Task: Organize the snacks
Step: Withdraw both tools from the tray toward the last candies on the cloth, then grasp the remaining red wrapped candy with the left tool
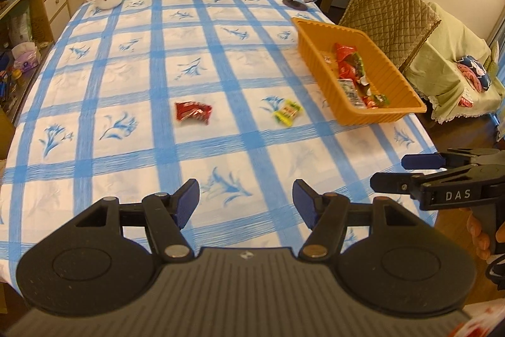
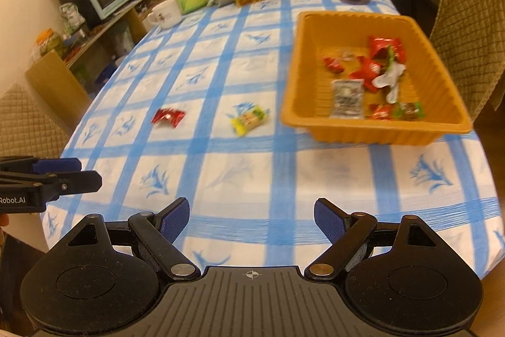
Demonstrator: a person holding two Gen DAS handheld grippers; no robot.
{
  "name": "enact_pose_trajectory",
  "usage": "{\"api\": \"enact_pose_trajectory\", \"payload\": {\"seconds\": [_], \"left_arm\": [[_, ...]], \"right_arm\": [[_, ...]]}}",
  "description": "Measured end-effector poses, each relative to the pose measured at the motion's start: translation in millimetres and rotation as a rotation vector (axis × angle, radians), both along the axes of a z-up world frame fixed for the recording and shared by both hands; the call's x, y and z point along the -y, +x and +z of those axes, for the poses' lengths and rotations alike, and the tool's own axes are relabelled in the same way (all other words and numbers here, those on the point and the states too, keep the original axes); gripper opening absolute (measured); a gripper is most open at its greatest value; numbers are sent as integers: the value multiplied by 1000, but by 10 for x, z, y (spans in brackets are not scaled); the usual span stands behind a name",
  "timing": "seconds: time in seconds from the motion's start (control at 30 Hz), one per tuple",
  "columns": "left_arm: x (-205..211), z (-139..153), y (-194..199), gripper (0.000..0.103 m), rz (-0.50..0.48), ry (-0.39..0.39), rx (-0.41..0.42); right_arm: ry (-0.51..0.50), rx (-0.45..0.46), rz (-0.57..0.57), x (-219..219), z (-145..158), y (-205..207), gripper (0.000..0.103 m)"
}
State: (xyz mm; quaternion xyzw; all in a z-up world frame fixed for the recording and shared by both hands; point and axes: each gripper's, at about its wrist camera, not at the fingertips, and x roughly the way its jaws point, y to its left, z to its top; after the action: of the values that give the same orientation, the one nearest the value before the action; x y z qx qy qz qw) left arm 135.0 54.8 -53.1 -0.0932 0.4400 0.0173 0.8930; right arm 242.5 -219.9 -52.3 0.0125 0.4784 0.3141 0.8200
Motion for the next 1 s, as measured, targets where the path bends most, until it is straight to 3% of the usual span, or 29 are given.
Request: {"api": "enact_pose_trajectory", "payload": {"seconds": [0.53,1.0], "left_arm": [[-389,-110,-100,63,36,12,-18],[-660,-324,180,63,35,49,-25]], "right_arm": [[-20,6,46,-608,-137,-52,86],[-30,29,-17,-952,-309,185,86]]}}
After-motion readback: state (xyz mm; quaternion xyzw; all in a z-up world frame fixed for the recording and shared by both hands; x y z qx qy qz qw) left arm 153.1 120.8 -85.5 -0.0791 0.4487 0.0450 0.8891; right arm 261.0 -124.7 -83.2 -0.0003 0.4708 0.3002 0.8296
